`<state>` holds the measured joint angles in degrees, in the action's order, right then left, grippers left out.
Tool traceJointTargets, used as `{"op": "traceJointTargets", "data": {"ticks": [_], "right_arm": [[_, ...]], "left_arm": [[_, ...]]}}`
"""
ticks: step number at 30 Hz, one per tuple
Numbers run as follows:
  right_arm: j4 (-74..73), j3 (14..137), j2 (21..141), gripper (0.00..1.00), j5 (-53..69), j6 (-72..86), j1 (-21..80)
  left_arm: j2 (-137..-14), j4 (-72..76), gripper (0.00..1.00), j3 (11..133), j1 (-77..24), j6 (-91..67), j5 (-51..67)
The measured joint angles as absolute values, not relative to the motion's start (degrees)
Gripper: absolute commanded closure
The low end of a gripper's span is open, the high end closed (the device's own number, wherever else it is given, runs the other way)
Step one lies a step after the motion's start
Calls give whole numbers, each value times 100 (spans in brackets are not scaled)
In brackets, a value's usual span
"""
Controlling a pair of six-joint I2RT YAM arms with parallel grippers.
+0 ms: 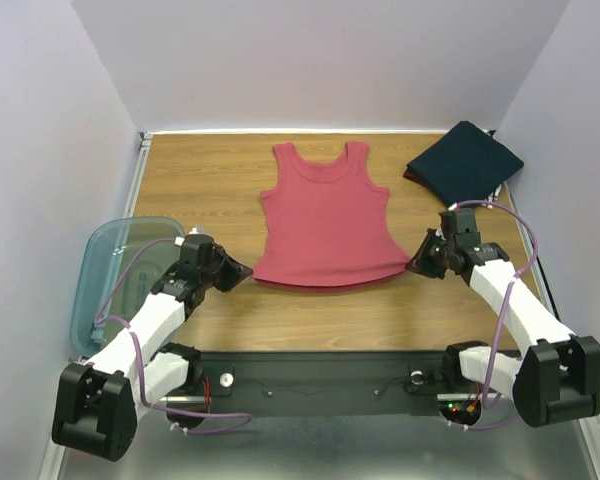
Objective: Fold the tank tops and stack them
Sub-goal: Flatten the tank top out, then fold the tank top
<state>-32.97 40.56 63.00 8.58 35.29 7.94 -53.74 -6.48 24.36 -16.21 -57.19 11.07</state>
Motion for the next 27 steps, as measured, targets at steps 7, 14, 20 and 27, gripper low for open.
{"op": "traceJointTargets", "data": {"ticks": [7, 14, 20, 27], "right_arm": [[-3518, 4167, 6276, 62, 792, 3463, 794], [-3701, 4112, 5830, 56, 816, 3472, 797], [-3573, 4244, 6029, 57, 757, 3562, 1221], [-2961, 5323, 7655, 58, 270, 3721, 1855]], "left_arm": [[-5339, -777, 53, 2655, -1527, -5459, 1282], [-4757, -1031, 36, 2523, -1527, -5306, 1509], [-5035, -1243, 49, 3177, -1527, -5048, 1135], [-8313, -513, 66, 5592, -1525, -4303, 410]]}}
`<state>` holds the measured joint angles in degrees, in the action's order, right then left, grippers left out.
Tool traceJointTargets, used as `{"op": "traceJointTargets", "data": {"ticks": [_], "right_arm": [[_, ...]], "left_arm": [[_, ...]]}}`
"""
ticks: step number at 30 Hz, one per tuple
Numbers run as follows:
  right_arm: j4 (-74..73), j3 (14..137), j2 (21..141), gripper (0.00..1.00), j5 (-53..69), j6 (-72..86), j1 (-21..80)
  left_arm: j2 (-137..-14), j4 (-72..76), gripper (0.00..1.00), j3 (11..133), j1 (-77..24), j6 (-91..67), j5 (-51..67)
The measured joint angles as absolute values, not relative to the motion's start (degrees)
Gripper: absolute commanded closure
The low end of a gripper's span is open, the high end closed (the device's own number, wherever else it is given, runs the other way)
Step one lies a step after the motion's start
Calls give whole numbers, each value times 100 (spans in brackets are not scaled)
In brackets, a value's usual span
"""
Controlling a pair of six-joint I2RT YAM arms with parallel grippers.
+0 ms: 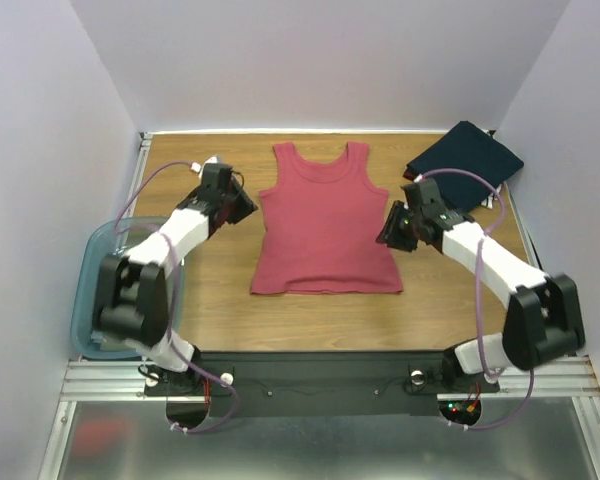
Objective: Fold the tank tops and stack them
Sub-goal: Fold the tank top
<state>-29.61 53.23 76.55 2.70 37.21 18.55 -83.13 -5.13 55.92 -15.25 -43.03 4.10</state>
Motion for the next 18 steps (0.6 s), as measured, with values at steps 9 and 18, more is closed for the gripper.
{"op": "traceJointTargets", "data": {"ticks": [9, 18], "right_arm": [[-2126, 6842, 10226, 58, -432, 3557, 1844], [-1857, 8337, 11808, 58, -921, 3159, 1717]], "left_arm": [[-11404, -685, 66, 7579, -1527, -3282, 185], [-12466, -851, 66, 9135, -1527, -2884, -471]]}}
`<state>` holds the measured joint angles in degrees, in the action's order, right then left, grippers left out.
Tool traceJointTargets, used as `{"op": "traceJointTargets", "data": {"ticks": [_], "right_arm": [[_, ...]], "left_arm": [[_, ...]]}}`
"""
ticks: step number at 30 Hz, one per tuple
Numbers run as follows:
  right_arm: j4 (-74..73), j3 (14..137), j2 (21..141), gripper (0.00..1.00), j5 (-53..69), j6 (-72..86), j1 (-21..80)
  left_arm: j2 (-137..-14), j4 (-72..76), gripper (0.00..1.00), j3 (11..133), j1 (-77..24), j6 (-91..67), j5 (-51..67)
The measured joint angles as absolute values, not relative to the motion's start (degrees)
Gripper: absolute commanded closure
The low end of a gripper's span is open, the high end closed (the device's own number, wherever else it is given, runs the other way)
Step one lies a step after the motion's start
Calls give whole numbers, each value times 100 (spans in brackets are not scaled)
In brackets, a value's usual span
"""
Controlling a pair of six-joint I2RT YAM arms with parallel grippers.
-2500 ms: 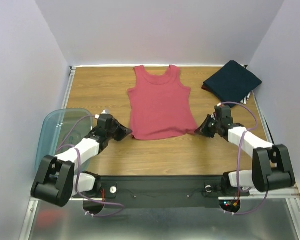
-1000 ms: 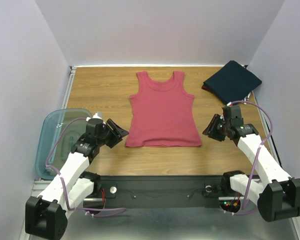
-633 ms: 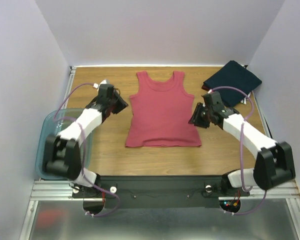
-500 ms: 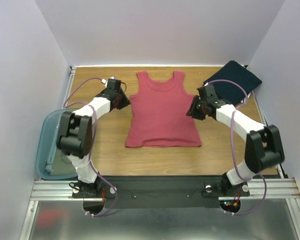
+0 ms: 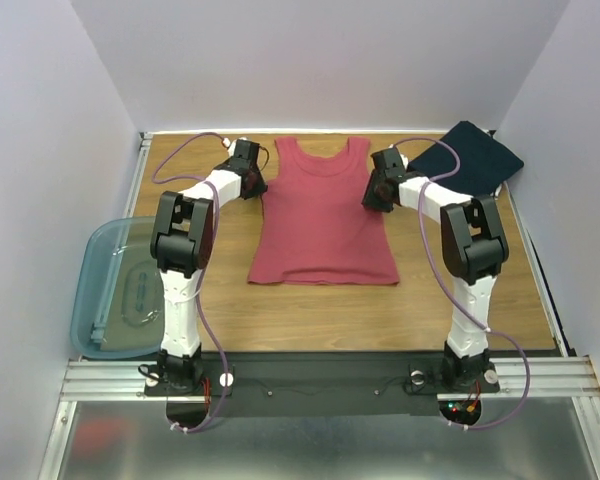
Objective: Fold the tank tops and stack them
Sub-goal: Fold the tank top
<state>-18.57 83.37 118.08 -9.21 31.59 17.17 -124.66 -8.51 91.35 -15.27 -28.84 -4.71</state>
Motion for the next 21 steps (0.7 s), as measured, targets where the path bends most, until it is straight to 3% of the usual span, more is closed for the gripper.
{"op": "traceJointTargets", "data": {"ticks": [6, 11, 19, 21], "right_arm": [[-1855, 9282, 12475, 55, -1090, 2814, 1531], [-1874, 9959, 12914, 42, -1286, 2298, 1503], [-1905, 9745, 12746, 36, -1253, 1750, 1551], [-1968, 9435, 12457, 36, -1326, 1730, 1608]], "left_arm": [[-12626, -1236, 77, 9467, -1525, -2926, -878], [-12610, -1260, 80, 9411, -1522, -3089, -1013], [-11928, -947, 79, 8353, -1490, -3393, -1050], [-11769, -950, 72, 8134, -1487, -3465, -1037]]}}
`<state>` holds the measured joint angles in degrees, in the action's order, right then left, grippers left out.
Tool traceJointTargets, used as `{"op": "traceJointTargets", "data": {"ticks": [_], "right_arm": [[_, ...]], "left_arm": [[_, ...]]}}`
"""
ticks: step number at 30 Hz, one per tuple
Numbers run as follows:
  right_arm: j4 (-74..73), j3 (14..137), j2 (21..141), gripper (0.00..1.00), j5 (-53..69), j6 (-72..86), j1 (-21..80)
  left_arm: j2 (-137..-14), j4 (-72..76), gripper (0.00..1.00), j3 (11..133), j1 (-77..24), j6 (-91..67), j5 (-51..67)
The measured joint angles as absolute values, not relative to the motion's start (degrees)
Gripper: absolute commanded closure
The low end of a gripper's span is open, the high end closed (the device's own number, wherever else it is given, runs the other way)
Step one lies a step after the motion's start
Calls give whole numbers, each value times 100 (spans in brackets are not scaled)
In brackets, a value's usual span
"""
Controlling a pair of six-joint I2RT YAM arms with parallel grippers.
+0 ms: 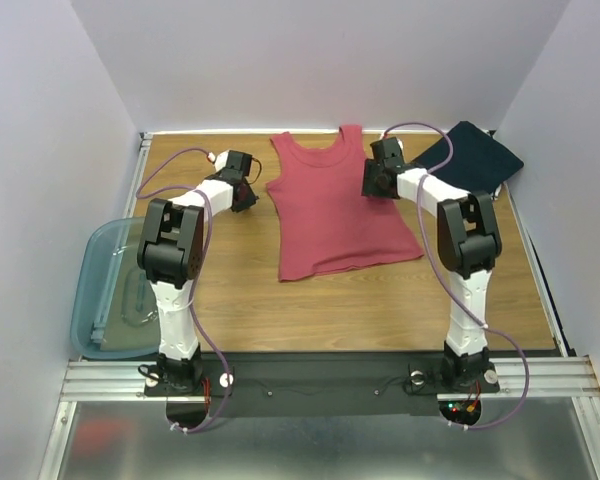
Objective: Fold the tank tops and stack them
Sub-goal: Fold the tank top
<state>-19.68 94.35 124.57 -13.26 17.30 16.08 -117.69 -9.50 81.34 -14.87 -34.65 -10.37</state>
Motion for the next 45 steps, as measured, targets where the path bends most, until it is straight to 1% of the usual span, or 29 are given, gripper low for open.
{"op": "traceJointTargets", "data": {"ticks": [3, 6, 9, 10, 12, 13, 15, 18, 21, 25, 29, 42, 43, 44, 45], "right_arm": [[-2112, 8925, 11802, 35, -1684, 1778, 1874], [-2165, 8503, 11002, 36, -2086, 1933, 2429], [-2045, 8141, 10269, 47, -2274, 2283, 3398], [-2023, 8058, 10156, 54, -2309, 2423, 3719], [-2016, 7990, 10127, 61, -2357, 2587, 4309], [-2014, 7966, 10184, 67, -2399, 2718, 4633], [-2047, 7964, 10381, 73, -2477, 2956, 5183], [-2091, 7977, 10761, 74, -2596, 3197, 5931], [-2228, 8095, 11113, 72, -2779, 3385, 6353], [-2373, 8281, 11428, 67, -2965, 3511, 6514], [-2429, 8409, 11557, 66, -3131, 3581, 6506], [-2523, 8611, 12042, 66, -3264, 3632, 6497], [-2523, 8611, 12046, 67, -3264, 3640, 6497], [-2521, 8611, 12046, 77, -3262, 3653, 6497], [-2521, 8604, 12046, 84, -3264, 3664, 6497]], "left_arm": [[-11579, -965, 65, 7907, -1461, -3546, -956], [-11454, -945, 62, 7767, -1448, -3577, -773], [-11413, -937, 61, 7723, -1444, -3586, -609], [-11399, -926, 61, 7719, -1441, -3586, -567], [-11330, -904, 61, 7660, -1439, -3588, -471], [-11284, -908, 61, 7631, -1424, -3588, -434], [-11187, -904, 61, 7596, -1400, -3588, -364], [-10991, -913, 61, 7575, -1308, -3586, -248], [-10812, -913, 61, 7575, -1125, -3577, -154], [-10672, -928, 61, 7577, -915, -3540, -121], [-10652, -963, 61, 7577, -849, -3498, -10], [-10654, -1007, 61, 7579, -862, -3476, 228], [-10654, -1004, 61, 7579, -862, -3476, 255], [-10654, -1000, 61, 7579, -862, -3476, 261], [-10654, -991, 61, 7577, -862, -3479, 283]]}}
